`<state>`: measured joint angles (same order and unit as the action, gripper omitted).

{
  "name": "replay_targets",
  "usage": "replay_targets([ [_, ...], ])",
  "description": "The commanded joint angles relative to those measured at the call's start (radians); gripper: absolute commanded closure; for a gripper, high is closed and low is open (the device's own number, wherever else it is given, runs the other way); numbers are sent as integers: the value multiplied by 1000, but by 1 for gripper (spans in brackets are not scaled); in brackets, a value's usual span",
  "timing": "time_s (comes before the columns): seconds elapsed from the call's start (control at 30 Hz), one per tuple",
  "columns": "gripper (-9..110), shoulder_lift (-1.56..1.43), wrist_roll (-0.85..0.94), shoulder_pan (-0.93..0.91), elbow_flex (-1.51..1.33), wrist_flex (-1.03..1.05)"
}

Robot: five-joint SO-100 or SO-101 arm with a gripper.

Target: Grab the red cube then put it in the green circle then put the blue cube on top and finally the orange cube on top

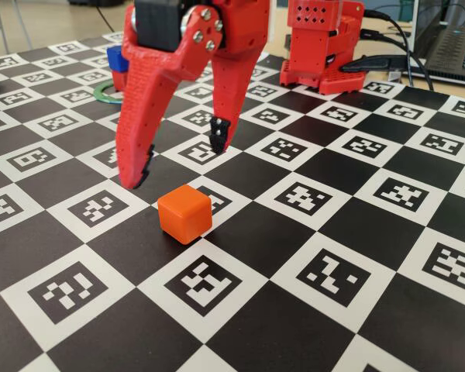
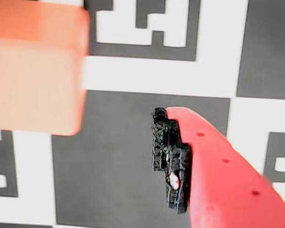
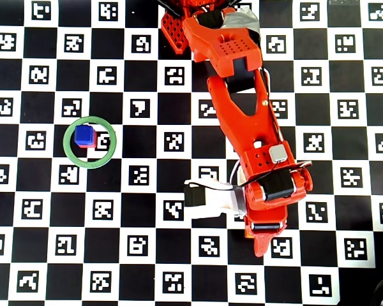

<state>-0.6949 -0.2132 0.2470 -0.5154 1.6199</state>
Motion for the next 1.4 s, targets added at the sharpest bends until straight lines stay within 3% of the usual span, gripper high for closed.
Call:
replay_targets([
  [0.0,55,-21,-5,-3,109,-17],
  [1.37,56,147,-34,-5,204,-81],
])
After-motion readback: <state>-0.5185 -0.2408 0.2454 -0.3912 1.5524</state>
